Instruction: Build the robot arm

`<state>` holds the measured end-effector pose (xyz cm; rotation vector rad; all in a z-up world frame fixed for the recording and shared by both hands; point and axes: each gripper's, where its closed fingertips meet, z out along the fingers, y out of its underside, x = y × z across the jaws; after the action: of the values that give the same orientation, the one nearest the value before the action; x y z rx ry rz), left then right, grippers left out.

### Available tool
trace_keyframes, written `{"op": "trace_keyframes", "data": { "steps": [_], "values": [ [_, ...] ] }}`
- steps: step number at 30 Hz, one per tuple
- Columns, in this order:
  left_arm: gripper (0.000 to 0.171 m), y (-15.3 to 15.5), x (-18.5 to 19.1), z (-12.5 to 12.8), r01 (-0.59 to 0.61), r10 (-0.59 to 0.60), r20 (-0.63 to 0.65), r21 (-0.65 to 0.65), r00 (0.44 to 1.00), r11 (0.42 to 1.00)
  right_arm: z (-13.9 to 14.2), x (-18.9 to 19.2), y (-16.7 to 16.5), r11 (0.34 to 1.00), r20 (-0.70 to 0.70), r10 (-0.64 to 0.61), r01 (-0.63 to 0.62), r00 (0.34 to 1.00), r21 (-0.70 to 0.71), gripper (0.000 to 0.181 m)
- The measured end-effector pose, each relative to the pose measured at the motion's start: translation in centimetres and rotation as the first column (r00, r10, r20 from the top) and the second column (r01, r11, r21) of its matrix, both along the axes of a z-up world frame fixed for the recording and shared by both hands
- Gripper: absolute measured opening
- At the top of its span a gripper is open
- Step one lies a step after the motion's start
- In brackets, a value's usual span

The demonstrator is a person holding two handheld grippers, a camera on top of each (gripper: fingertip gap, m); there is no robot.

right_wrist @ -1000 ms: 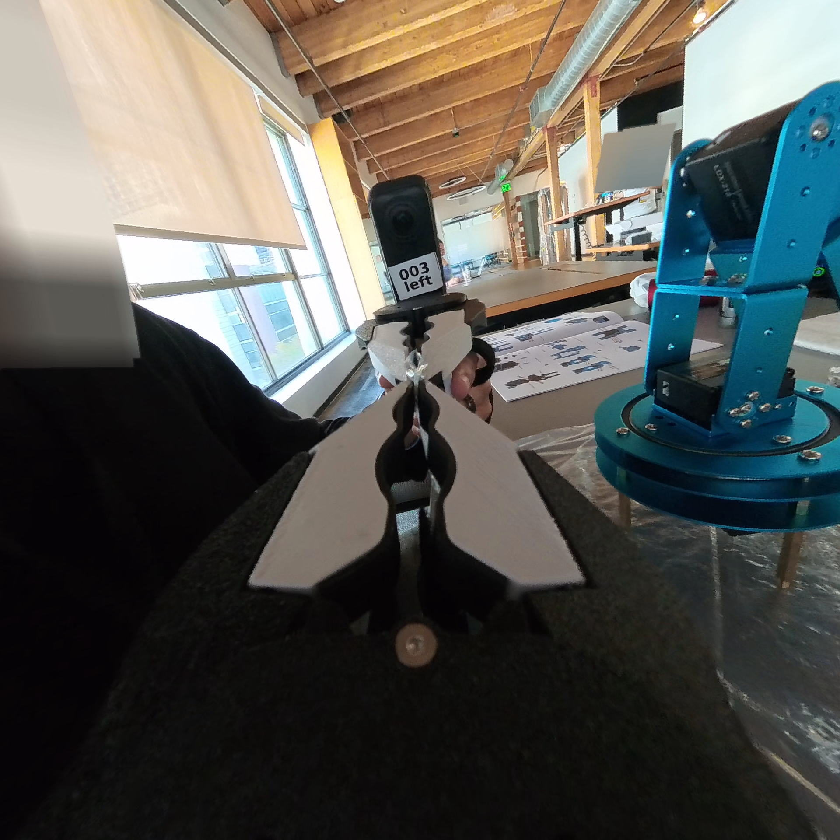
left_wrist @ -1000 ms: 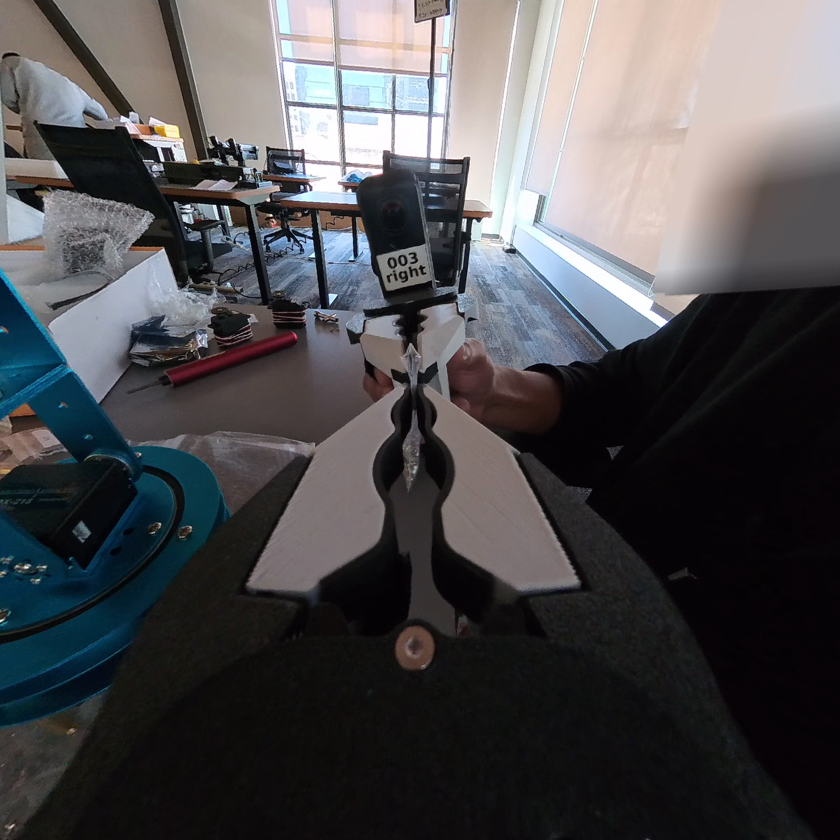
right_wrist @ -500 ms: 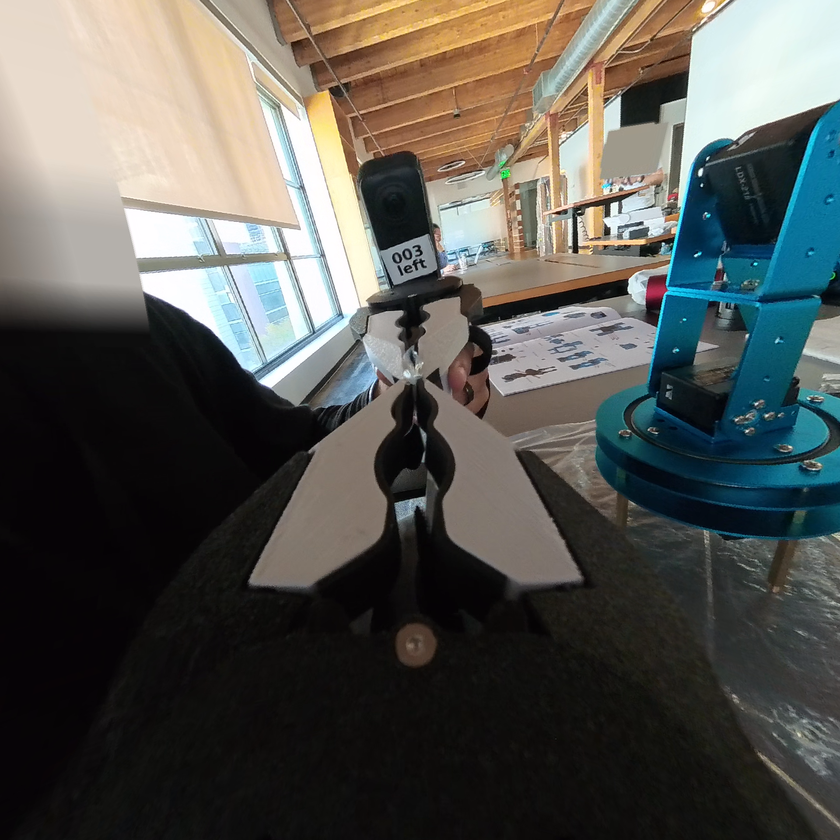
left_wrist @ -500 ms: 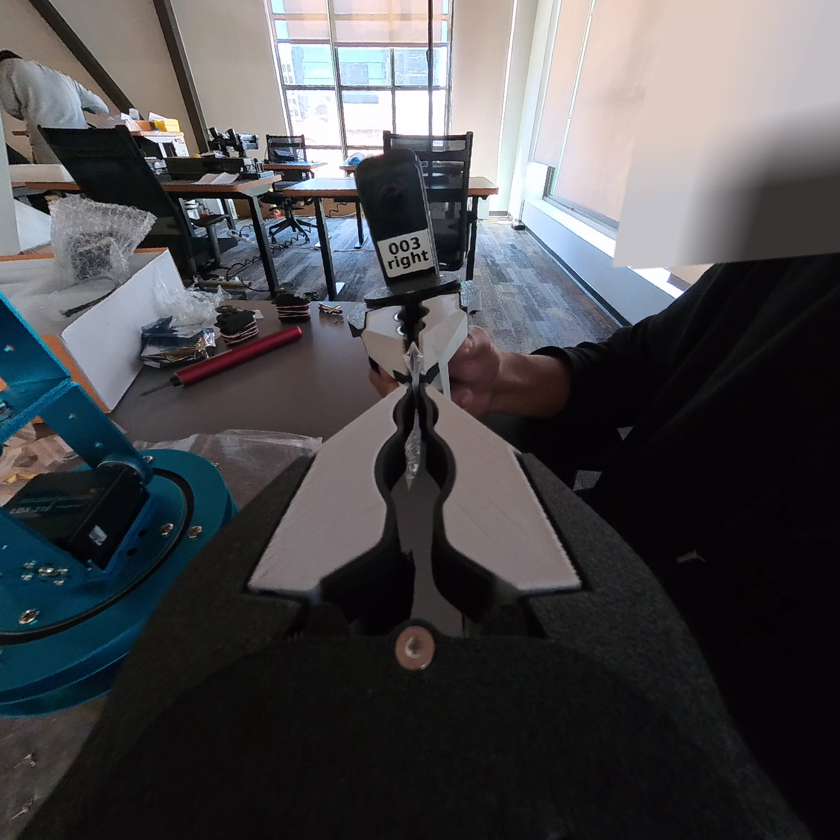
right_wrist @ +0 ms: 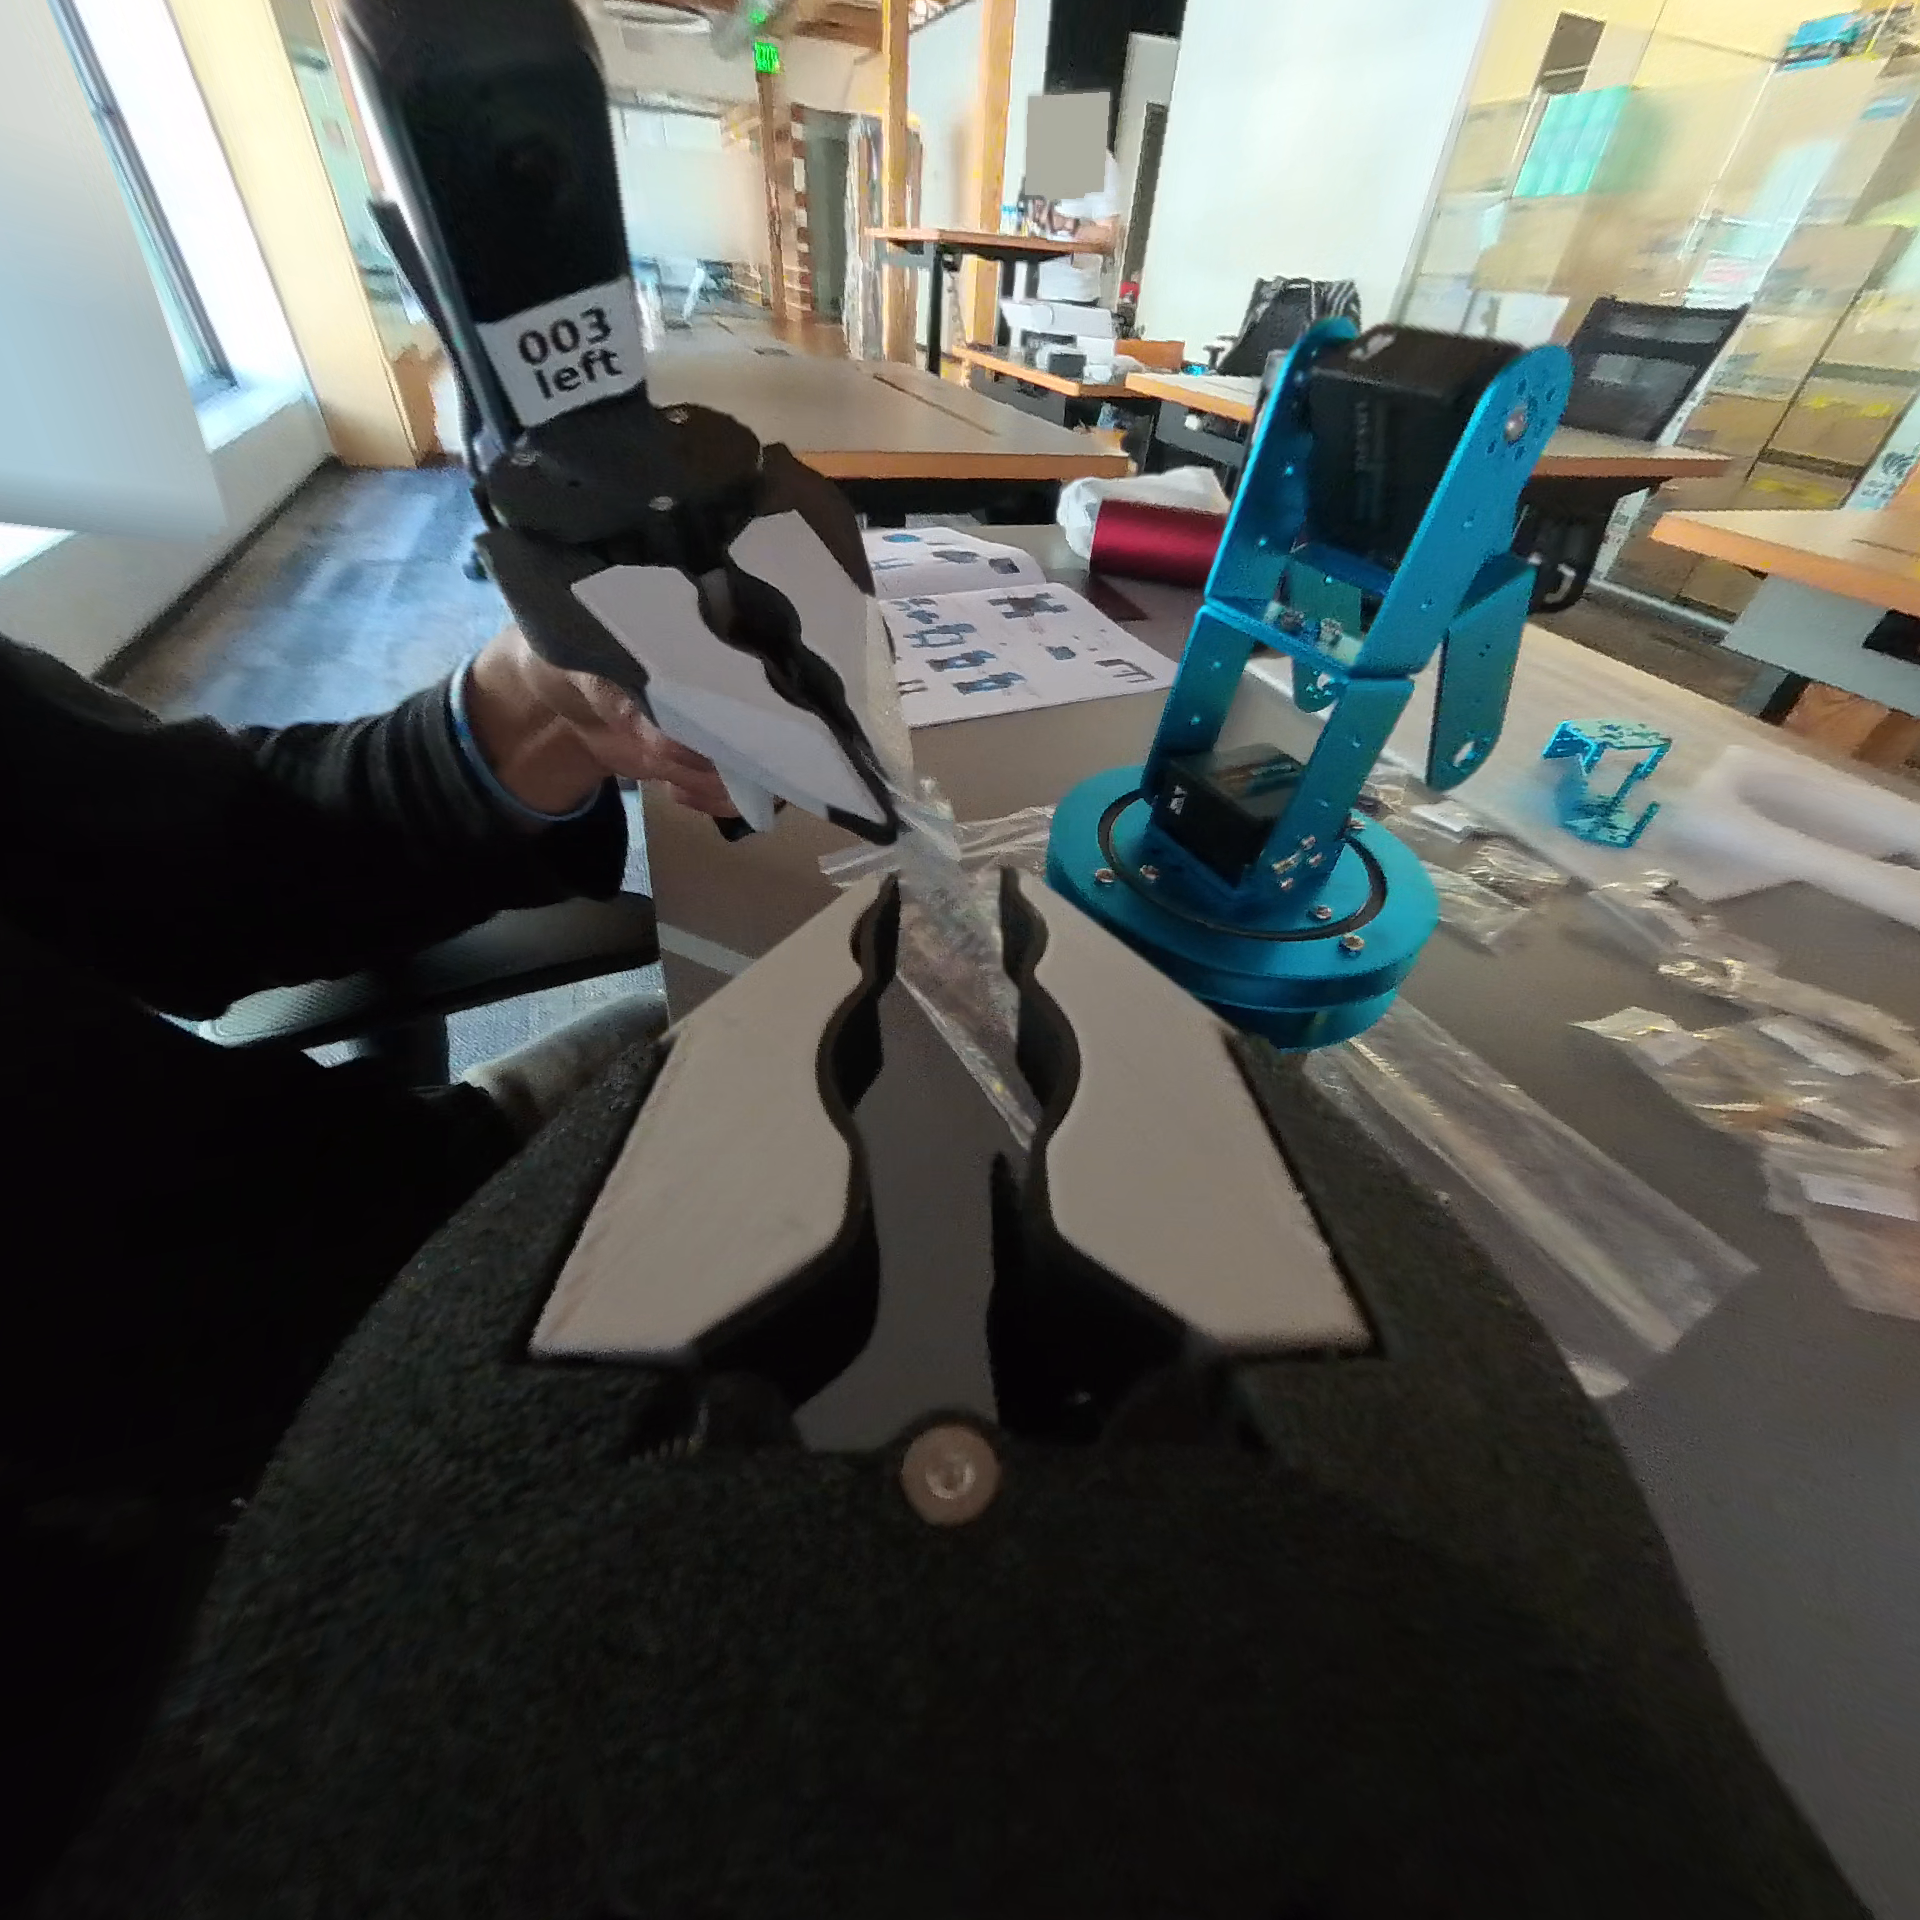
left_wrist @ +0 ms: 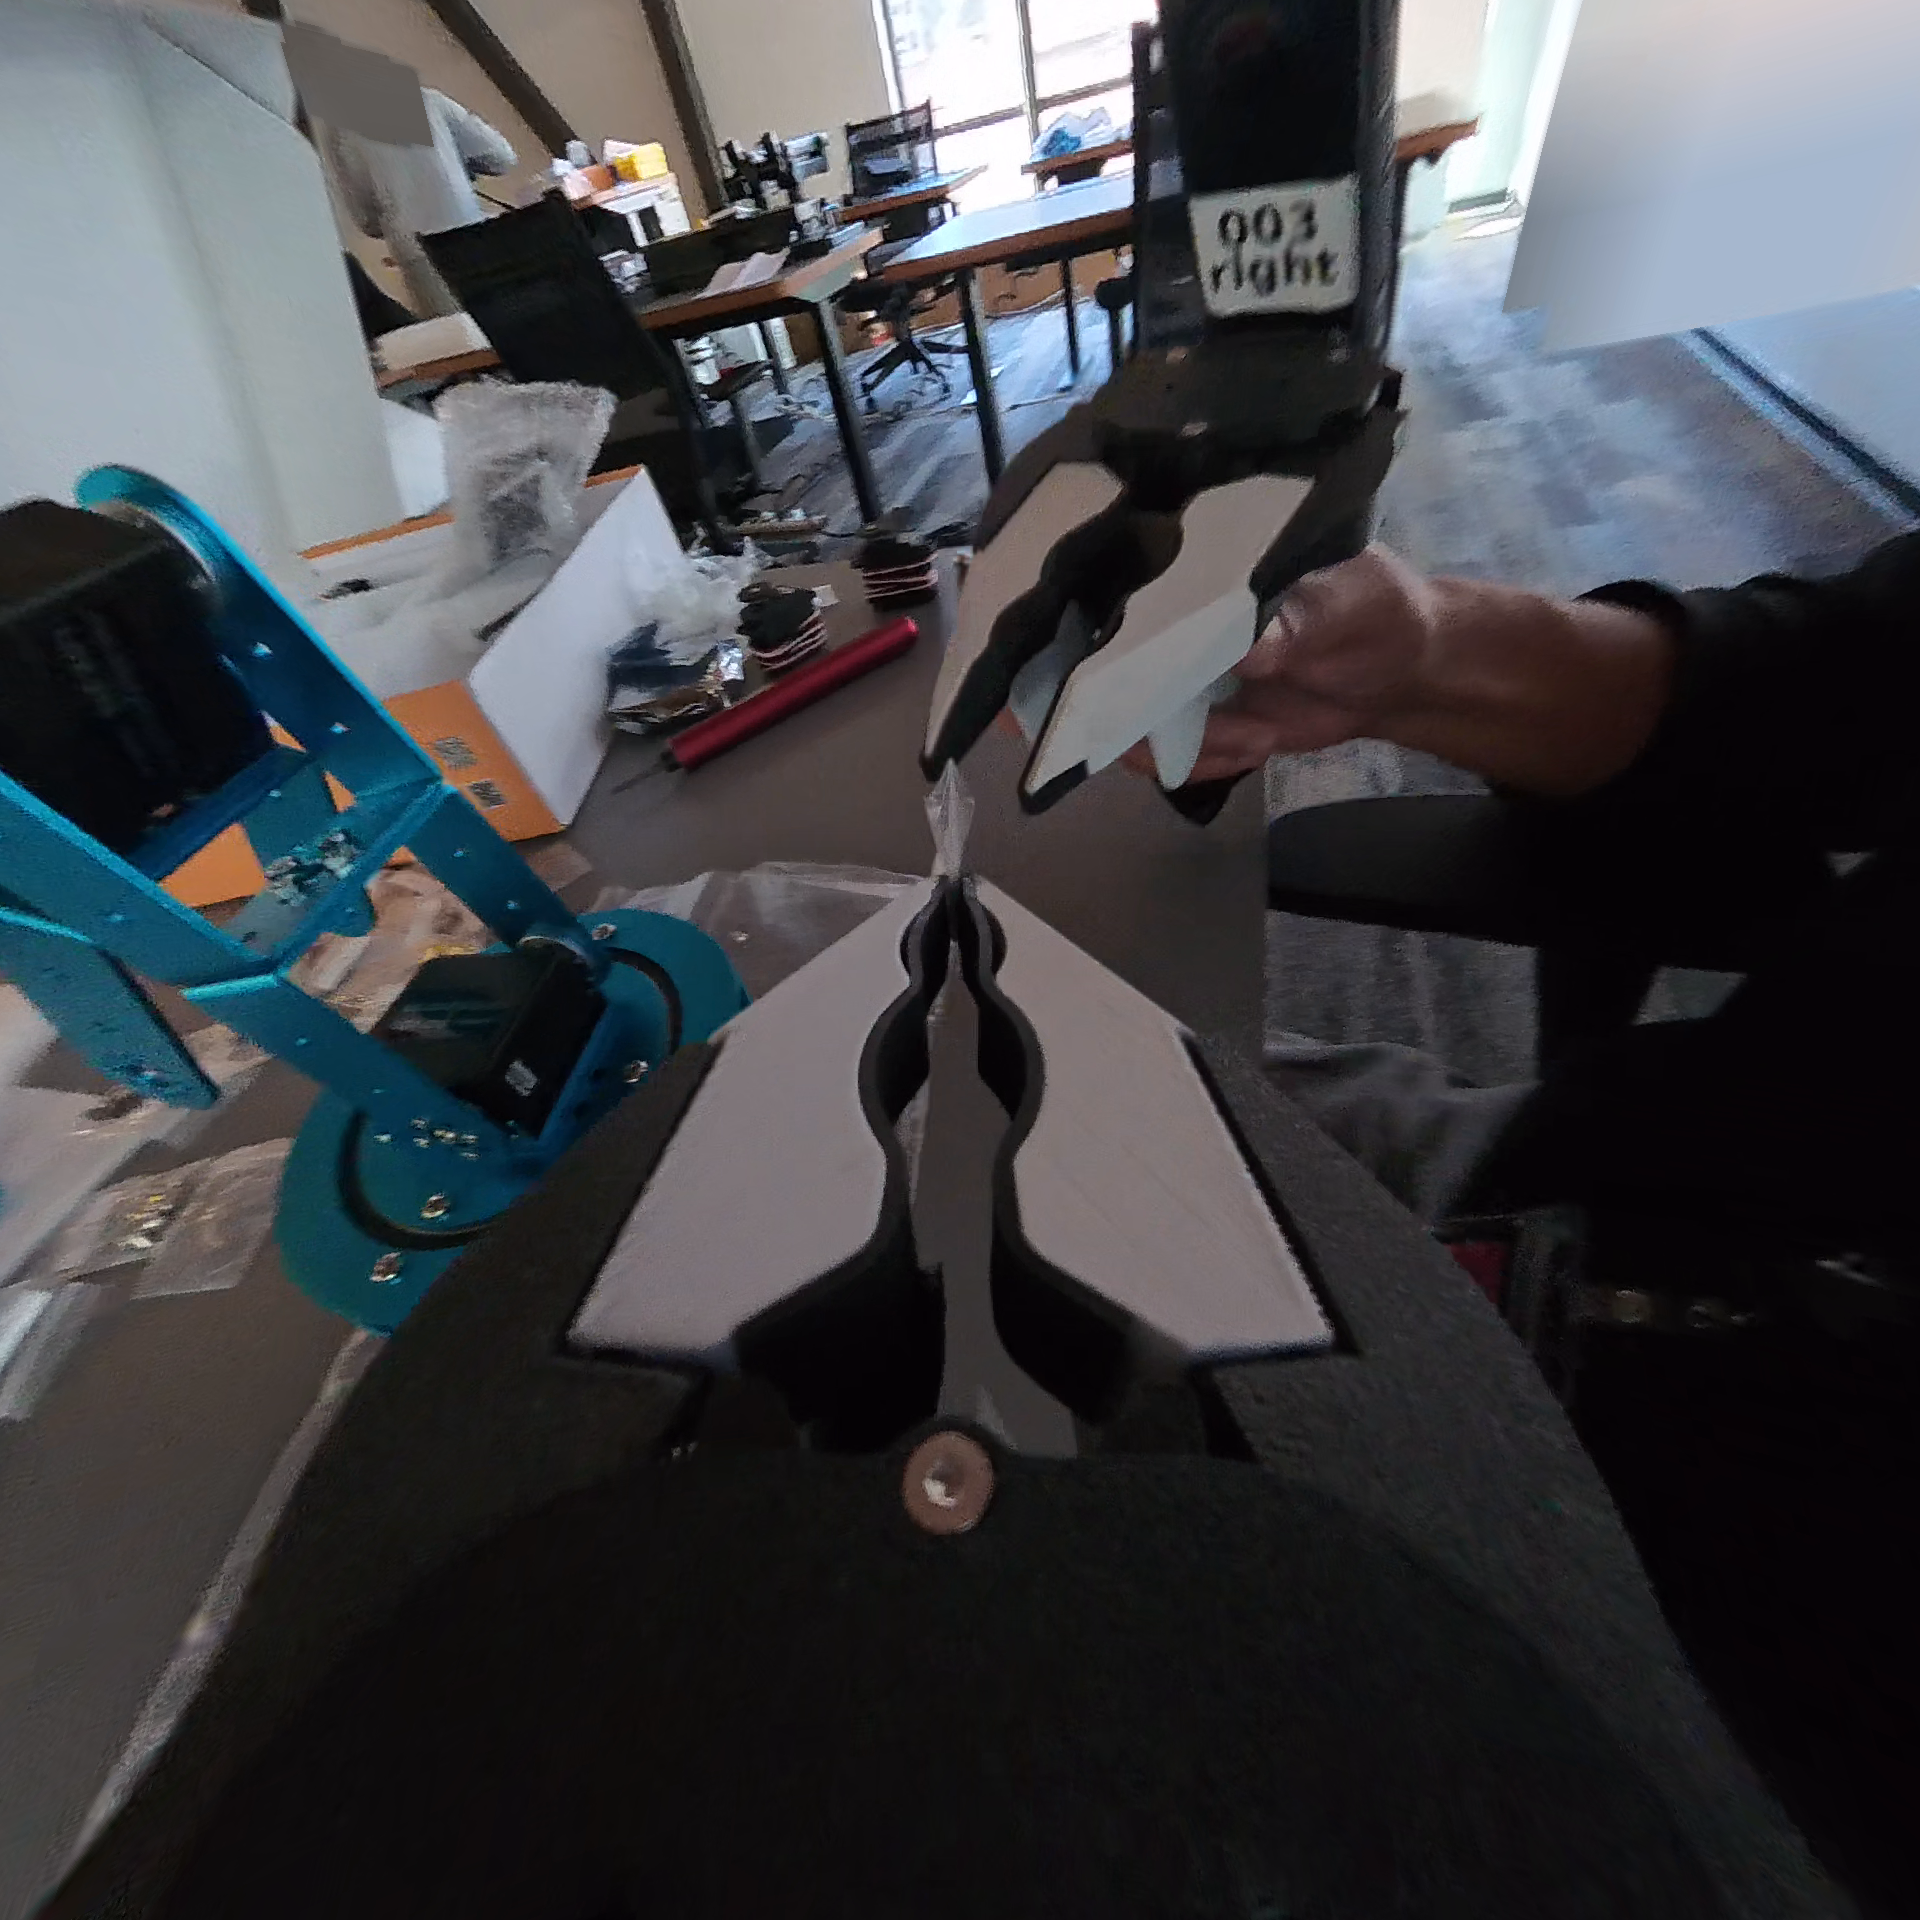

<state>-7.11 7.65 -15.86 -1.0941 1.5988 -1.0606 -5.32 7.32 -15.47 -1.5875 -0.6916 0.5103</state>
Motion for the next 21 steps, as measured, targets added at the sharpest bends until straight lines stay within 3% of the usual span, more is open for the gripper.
{"op": "trace_keyframes", "data": {
  "steps": [6,8,10,12,14,17,21],
  "values": [
    [0.0,-1.6,0.0,-0.8,0.04,-0.035,-0.038,0.148,0.999,0.988,0.2,-1.6,-1.0,0.989,0.227,0.144,-0.132,0.963,-0.066,0.019],
    [0.0,-2.2,0.1,-1.3,0.062,-0.052,-0.061,0.169,0.997,0.984,-0.3,-2.3,-1.7,0.969,0.316,0.238,-0.2,0.918,-0.149,0.017],
    [0.0,-2.7,0.2,-1.6,0.077,-0.066,-0.069,0.165,0.995,0.983,-0.6,-2.6,-1.8,0.959,0.417,0.278,-0.222,0.865,-0.177,0.0],
    [0.0,-2.6,0.2,-1.7,0.076,-0.065,-0.072,0.156,0.995,0.985,-0.7,-2.5,-1.6,0.957,0.496,0.285,-0.213,0.82,-0.199,0.0],
    [0.0,-2.5,0.1,-1.6,0.073,-0.064,-0.063,0.142,0.996,0.987,-0.3,-2.3,-1.3,0.961,0.541,0.273,-0.202,0.796,-0.188,0.001],
    [0.0,-2.5,0.2,-1.4,0.078,-0.072,-0.056,0.108,0.996,0.991,-1.1,-2.4,-1.6,0.94,0.564,0.329,-0.205,0.757,-0.273,0.022],
    [0.0,-2.4,0.5,-1.7,0.075,-0.07,-0.059,0.096,0.996,0.993,-1.8,-1.9,-1.6,0.923,0.607,0.372,-0.213,0.702,-0.319,0.0]
  ]
}}
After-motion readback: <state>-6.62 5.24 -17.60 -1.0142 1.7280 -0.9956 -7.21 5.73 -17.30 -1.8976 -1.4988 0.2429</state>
